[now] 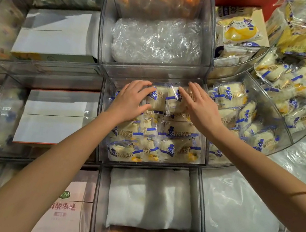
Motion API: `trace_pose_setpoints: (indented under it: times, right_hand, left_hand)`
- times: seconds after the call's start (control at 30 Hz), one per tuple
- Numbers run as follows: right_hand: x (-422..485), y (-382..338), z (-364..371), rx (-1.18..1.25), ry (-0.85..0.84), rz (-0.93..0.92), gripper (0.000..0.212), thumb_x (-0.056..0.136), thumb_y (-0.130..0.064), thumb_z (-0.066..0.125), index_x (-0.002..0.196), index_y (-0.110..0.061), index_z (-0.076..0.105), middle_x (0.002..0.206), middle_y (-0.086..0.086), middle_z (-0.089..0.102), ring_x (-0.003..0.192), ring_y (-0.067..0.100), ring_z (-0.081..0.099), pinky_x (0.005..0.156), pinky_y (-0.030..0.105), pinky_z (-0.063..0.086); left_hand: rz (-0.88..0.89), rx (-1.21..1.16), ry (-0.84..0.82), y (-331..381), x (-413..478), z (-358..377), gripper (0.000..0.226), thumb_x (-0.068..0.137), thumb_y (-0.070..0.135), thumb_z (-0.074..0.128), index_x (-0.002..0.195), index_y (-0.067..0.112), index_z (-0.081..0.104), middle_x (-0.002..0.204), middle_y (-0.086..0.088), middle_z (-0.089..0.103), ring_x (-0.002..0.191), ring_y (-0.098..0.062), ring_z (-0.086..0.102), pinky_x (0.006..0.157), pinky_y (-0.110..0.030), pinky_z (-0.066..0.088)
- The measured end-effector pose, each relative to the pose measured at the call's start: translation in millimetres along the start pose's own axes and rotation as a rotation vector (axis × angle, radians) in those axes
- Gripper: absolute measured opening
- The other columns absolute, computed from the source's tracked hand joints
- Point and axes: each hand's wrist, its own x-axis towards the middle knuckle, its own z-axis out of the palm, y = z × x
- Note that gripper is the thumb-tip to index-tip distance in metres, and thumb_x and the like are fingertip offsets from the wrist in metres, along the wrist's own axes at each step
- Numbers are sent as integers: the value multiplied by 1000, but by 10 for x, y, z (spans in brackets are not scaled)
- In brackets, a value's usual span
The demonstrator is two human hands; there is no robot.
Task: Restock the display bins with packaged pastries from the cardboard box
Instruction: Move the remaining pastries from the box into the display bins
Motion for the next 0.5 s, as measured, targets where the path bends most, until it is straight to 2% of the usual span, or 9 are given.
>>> trace_pose_setpoints:
  times: [0.07, 0.13, 0.2, 0.33, 0.43, 0.5]
  right_hand:
    - [-7, -54, 47, -22, -45, -27, 75, 88, 4, 56, 154, -11, 23, 156, 24, 25, 144, 41, 26, 106, 47, 40]
    - [-20, -70, 129, -81, -86, -85, 76, 90, -2, 58, 154, -7, 16, 157, 25, 23, 144, 44, 24, 112, 47, 32]
    - [-26, -50, 179, -118, -99, -95, 79, 90, -4, 60, 154, -4, 14, 156, 26, 23, 143, 44, 25, 112, 47, 33]
    - [26, -24, 116, -165, -105, -88, 79, 94, -3, 49, 155, -6, -1, 160, 22, 14, 147, 37, 17, 113, 40, 33]
    - [87, -8, 89, -145, -100, -93, 77, 95, -5, 46, 156, -9, -1, 160, 20, 15, 147, 35, 19, 111, 39, 34]
    - [118, 8, 84, -101, -120, -98, 74, 96, -5, 44, 156, -11, 1, 160, 19, 16, 147, 34, 19, 112, 41, 35]
  left_hand:
    - [96, 35, 1, 73, -7, 23, 58, 88, 29, 68, 142, 17, 49, 145, -10, 47, 134, -30, 42, 112, -50, 34]
    - [178, 75, -59, 180, 12, 80, 62, 88, 38, 63, 145, 21, 45, 148, -9, 44, 136, -29, 41, 113, -49, 33]
    - [149, 85, -116, 262, 36, 134, 64, 92, 43, 58, 149, 24, 38, 154, -7, 38, 141, -27, 34, 114, -46, 32]
    - [99, 83, -103, 243, 64, 166, 61, 96, 43, 54, 151, 26, 34, 157, -5, 32, 145, -24, 27, 114, -44, 29]
    - [21, 121, -189, 212, 94, 156, 55, 101, 45, 42, 152, 35, 26, 162, 1, 20, 148, -22, 15, 119, -47, 24]
    - [1, 101, -215, 195, 98, 130, 52, 102, 42, 41, 152, 38, 26, 162, 2, 19, 149, -21, 15, 118, -49, 25]
